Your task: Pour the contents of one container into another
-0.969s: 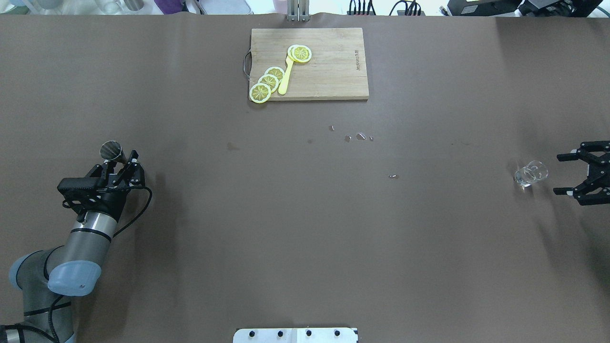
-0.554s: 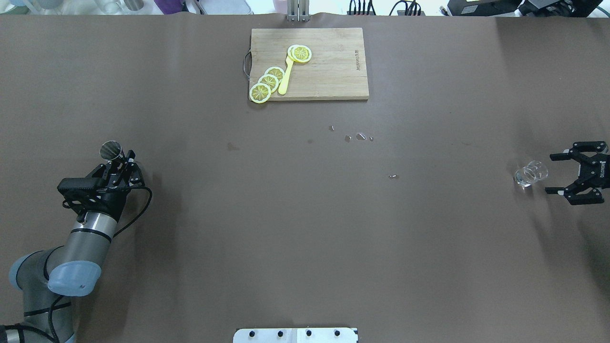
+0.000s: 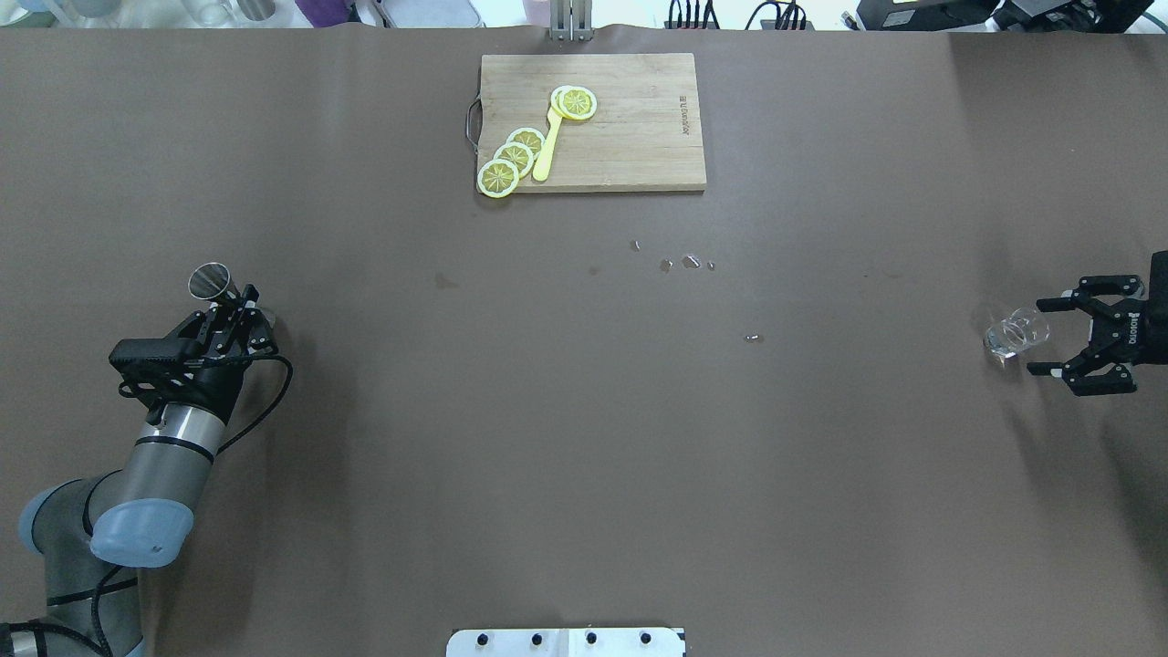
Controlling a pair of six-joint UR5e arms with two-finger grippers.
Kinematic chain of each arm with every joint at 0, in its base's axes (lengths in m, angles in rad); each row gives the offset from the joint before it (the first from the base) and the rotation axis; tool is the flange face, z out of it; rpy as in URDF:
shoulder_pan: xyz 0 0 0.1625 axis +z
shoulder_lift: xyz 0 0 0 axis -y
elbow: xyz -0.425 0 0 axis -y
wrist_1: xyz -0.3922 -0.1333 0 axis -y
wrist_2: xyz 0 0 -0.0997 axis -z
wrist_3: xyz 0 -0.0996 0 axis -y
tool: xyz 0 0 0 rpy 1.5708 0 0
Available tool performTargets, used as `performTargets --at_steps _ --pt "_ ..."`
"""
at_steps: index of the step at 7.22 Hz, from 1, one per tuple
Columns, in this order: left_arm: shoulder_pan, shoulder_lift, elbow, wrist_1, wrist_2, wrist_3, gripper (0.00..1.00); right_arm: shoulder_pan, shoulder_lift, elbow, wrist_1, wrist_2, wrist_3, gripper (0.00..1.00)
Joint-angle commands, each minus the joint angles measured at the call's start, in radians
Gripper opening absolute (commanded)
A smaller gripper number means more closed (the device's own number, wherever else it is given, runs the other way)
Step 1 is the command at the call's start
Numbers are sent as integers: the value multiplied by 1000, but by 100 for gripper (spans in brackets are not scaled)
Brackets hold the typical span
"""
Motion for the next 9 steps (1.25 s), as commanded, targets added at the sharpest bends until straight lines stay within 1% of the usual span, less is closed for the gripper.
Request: performTargets --at_steps 1,2,3,4,5,7,8,9 --pt "0 5 -65 0 -2 1 0 -7 11 -13 -1 7 12 100" --pt "-5 6 -88 2 -14 1 0 -9 15 -23 0 7 11 100" --pt "-8 5 -109 2 -62 3 0 -7 17 -26 2 1 11 100" --pt "-9 2 -150 2 -159 1 0 -9 21 -29 2 -2 11 100" --pt "-9 3 -172 6 -191 10 0 -9 23 -30 2 -4 11 100" --pt "-8 -23 -188 5 -202 30 0 -10 61 -56 2 -2 9 100" --pt "-9 -49 -194 0 -215 111 0 -13 72 -58 2 -2 9 100" --pt "-20 -76 -204 -2 -333 270 0 -15 70 -72 19 1 11 100"
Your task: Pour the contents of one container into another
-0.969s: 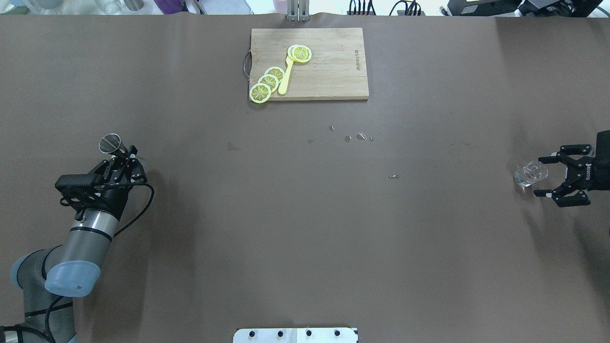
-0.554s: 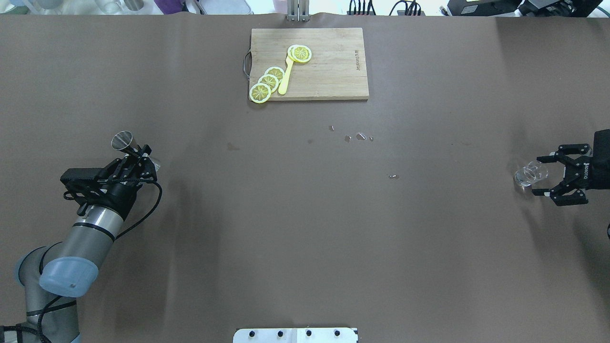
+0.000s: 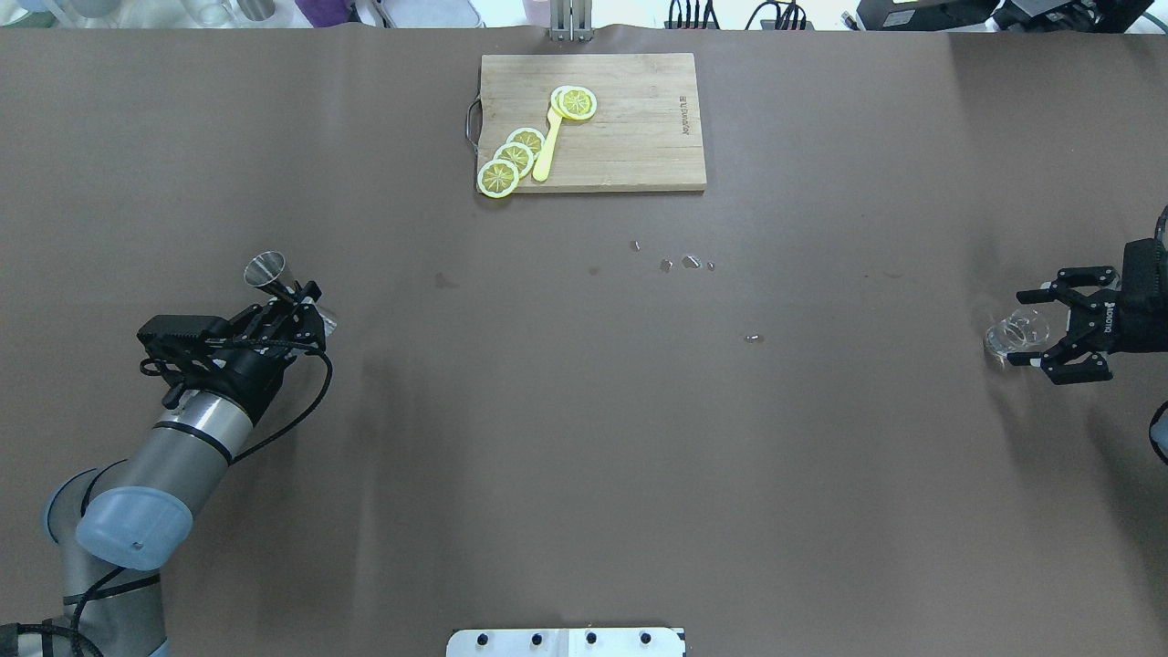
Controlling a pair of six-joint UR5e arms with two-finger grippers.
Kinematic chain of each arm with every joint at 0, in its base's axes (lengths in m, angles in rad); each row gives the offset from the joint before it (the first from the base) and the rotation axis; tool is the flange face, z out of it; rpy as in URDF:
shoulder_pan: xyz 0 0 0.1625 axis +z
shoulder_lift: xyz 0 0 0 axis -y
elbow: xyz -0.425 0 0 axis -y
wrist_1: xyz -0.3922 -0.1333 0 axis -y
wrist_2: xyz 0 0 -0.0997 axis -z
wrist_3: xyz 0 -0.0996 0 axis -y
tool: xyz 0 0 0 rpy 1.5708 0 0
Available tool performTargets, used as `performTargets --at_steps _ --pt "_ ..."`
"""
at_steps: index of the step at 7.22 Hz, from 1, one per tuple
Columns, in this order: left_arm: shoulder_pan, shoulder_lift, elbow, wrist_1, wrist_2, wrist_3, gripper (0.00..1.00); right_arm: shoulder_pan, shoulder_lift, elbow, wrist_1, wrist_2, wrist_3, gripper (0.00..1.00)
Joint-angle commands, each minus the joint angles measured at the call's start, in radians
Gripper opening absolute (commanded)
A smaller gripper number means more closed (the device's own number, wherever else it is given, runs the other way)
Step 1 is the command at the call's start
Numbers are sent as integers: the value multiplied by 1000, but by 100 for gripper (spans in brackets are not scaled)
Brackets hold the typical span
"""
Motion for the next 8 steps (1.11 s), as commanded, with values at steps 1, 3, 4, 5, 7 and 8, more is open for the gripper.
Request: performTargets --at_steps 1,3,4,5,7,8 --pt "-30 -88 -11 -6 -158 272 0 -2 5 -27 27 2 1 100" --pt "-90 -205 14 1 -439 471 0 -2 -1 -29 39 7 3 100" --pt "-126 -275 62 5 -482 579 0 -2 -1 -31 38 7 3 95" --pt "-140 -337 119 6 -522 686 0 -2 -3 -31 39 7 3 85" --pt "-186 -466 255 8 -760 813 0 -2 -3 -29 39 12 3 44" --pt "-188 -483 268 6 -883 825 0 -2 -3 -29 39 13 4 34"
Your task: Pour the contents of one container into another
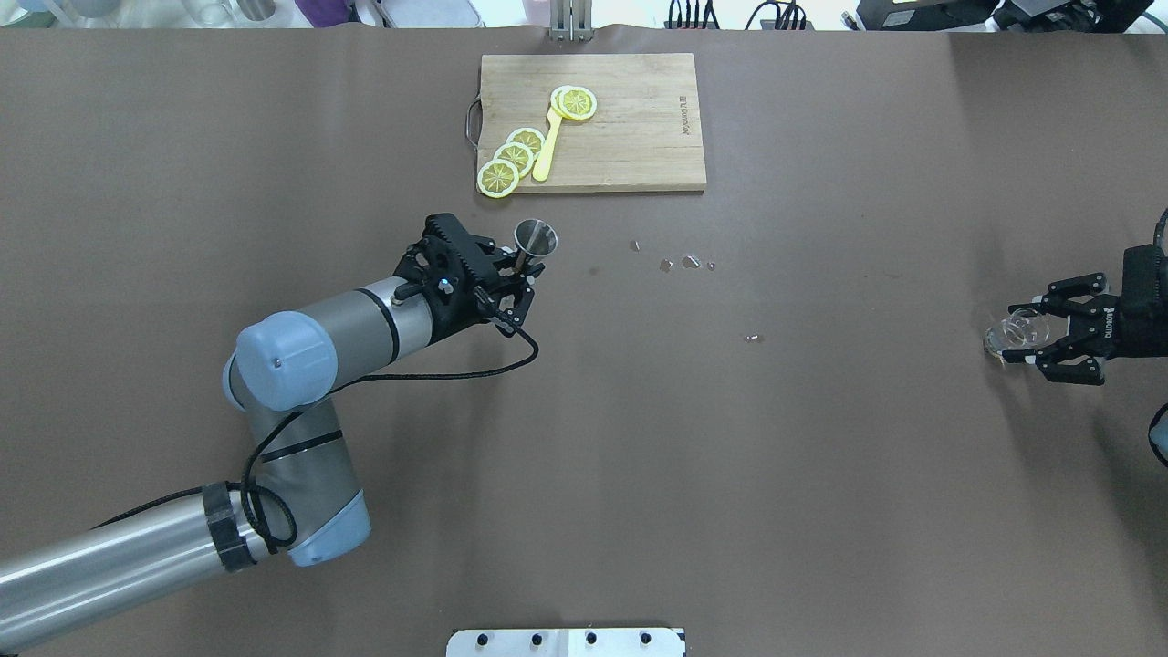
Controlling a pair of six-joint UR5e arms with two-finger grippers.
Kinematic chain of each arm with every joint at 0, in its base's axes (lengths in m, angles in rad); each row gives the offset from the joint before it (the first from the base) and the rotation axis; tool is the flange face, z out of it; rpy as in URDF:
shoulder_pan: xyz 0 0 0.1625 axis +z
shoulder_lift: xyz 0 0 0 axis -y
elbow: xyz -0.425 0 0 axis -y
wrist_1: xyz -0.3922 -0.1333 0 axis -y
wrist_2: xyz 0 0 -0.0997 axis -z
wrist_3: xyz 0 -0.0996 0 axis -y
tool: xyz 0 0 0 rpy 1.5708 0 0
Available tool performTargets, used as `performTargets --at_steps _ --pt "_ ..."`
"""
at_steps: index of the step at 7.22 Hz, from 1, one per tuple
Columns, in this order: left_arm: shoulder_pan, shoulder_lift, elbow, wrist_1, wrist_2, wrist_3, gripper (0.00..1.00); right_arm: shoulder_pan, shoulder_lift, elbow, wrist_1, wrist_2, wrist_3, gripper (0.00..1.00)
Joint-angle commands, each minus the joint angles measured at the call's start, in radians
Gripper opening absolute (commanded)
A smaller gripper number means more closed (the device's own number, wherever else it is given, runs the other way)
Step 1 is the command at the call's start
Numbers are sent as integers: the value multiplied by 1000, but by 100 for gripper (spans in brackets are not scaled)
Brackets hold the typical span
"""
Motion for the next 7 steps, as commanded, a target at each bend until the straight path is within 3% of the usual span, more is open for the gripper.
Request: performTargets --at_steps 1,2,4,6,7 --pt "-16 -53 45 -5 -243 128 0 0 -3 2 0 5 3 18" --pt "-21 -78 49 -1 -283 185 0 0 -2 5 0 18 4 0" --pt "-26 -145 109 1 -380 230 0 3 9 28 -1 35 12 0" --pt "-33 -240 207 1 -404 305 0 40 24 87 -52 94 12 0" --pt "-35 -268 236 1 -433 307 0 95 75 114 -166 198 9 0"
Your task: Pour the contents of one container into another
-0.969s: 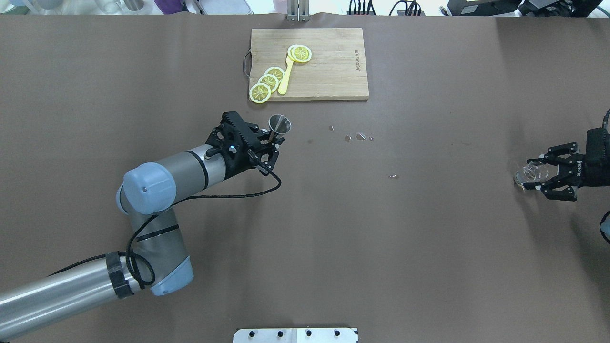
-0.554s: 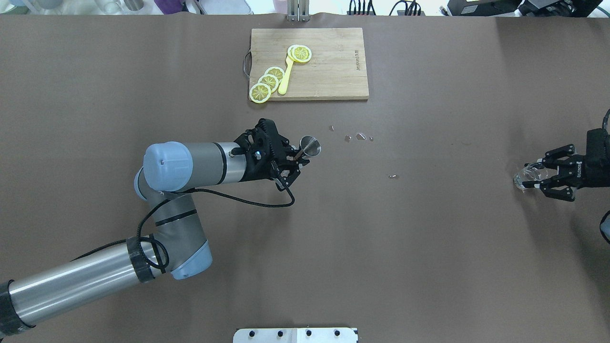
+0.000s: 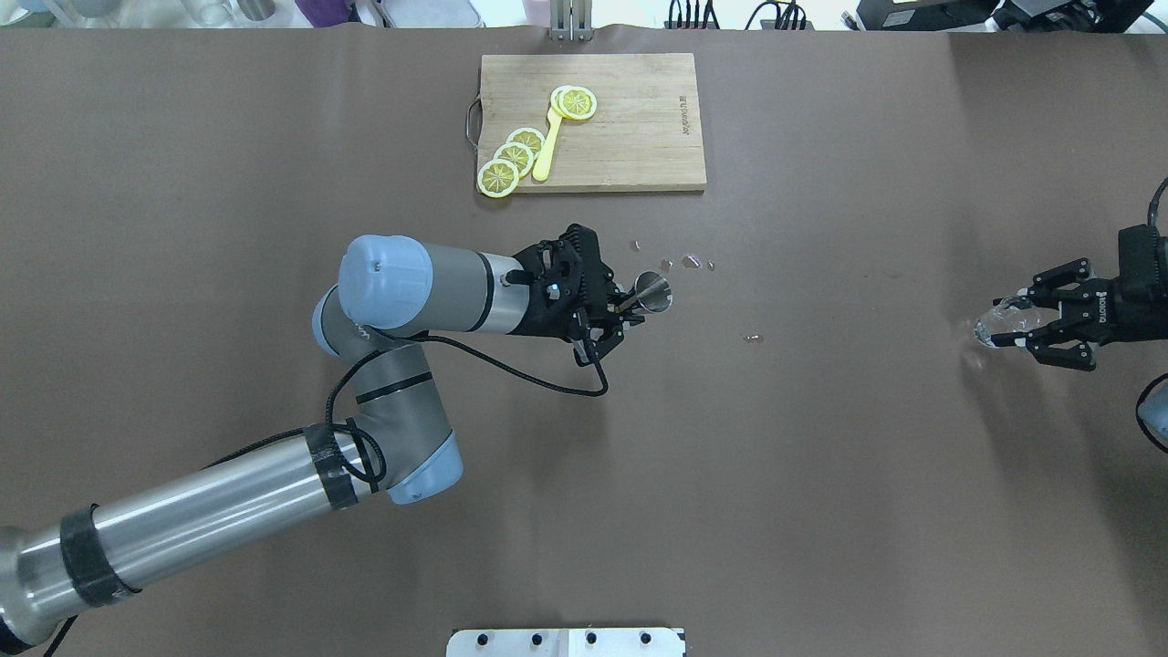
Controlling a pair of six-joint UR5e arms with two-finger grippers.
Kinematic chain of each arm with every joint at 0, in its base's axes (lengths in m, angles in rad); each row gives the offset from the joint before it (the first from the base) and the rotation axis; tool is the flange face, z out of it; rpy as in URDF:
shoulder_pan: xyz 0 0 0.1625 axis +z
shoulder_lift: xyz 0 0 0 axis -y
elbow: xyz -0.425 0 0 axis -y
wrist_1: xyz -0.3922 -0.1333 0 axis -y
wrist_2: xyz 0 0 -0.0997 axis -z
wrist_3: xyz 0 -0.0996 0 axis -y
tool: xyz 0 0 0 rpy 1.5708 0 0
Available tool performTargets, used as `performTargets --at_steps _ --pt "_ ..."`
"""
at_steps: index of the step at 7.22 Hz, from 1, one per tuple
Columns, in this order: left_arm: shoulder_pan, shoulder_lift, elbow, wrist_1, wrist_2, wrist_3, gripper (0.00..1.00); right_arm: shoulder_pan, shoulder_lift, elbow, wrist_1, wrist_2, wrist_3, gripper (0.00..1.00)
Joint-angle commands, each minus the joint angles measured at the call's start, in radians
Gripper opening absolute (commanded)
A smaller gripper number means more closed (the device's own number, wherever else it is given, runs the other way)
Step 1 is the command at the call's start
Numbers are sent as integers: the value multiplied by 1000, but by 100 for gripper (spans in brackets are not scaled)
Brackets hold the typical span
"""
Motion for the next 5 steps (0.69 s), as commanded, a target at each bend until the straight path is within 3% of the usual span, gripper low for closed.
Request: performTargets --at_steps 1,3,5 --pt "-2 -68 64 -1 -31 21 0 87 97 50 -207 161 -5 0" --pt "-2 -143 155 0 -23 19 0 88 163 63 -298 159 -14 0" --pt "-2 -151 166 0 -23 19 0 80 170 70 -322 140 -38 0"
